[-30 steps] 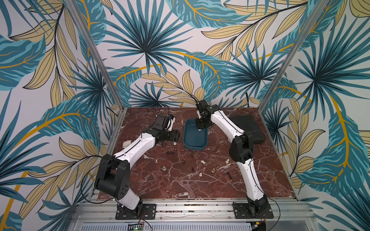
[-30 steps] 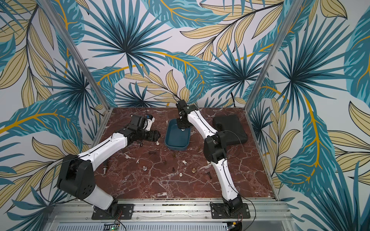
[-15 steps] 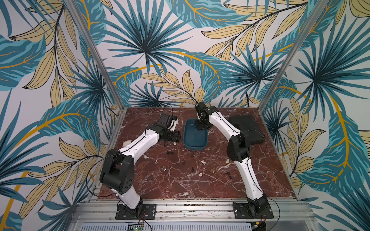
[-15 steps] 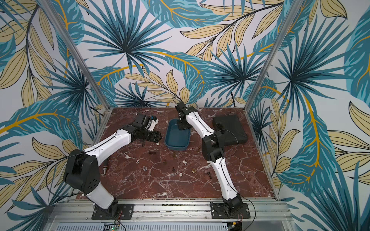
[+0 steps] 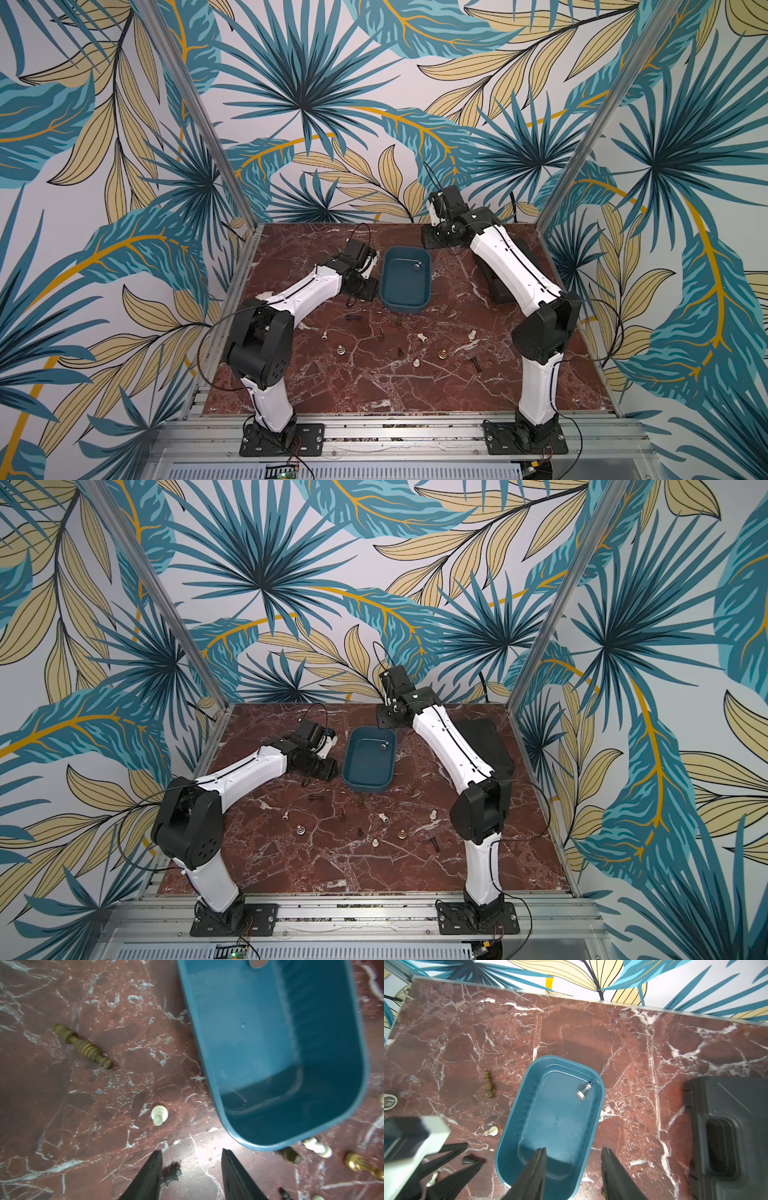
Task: Put the chess pieces into the storage box
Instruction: Pick up the chess piece at the center of the board.
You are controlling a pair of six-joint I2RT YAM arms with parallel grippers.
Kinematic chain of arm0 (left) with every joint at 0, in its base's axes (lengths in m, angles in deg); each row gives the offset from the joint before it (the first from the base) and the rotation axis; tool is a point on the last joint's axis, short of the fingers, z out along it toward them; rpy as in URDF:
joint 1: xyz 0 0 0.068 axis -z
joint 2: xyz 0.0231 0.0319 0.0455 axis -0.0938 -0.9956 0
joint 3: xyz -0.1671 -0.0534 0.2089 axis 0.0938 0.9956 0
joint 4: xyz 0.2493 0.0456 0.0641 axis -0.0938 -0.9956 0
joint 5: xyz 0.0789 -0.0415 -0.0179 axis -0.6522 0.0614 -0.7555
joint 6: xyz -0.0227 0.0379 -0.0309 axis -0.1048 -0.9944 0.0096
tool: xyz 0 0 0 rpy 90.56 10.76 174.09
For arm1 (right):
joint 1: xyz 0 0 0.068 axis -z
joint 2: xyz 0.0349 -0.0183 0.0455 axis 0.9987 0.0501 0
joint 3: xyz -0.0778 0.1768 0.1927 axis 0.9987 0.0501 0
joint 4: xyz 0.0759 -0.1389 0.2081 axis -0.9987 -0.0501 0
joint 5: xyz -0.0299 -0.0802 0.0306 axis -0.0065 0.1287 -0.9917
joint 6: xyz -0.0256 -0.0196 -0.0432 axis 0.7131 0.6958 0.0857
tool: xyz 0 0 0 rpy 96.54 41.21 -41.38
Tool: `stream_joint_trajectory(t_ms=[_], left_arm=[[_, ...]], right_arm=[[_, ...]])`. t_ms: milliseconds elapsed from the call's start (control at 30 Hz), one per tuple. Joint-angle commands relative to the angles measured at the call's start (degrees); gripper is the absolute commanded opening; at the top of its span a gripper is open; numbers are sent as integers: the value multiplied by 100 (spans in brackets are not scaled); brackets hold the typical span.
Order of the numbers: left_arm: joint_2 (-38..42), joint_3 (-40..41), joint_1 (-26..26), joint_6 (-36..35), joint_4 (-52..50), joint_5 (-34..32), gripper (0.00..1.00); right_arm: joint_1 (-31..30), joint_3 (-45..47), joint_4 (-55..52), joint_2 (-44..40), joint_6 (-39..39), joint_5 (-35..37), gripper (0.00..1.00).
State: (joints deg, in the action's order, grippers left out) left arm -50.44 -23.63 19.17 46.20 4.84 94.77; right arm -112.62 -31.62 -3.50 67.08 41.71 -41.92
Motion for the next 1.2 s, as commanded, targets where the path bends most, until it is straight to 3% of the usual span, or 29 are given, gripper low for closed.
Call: stream_joint_trajectory(t_ms=[0, 600, 1167], left_arm=[[-166, -278, 11, -65, -128, -588, 47], [-982, -729, -21, -66, -399, -783, 40], [-1259, -911, -56, -186, -463, -723, 20]], right_arm=[[8, 438, 199, -68, -85, 112, 48], [9, 678, 257, -114, -91, 108, 48], [3, 792, 257, -136, -92, 143, 48]])
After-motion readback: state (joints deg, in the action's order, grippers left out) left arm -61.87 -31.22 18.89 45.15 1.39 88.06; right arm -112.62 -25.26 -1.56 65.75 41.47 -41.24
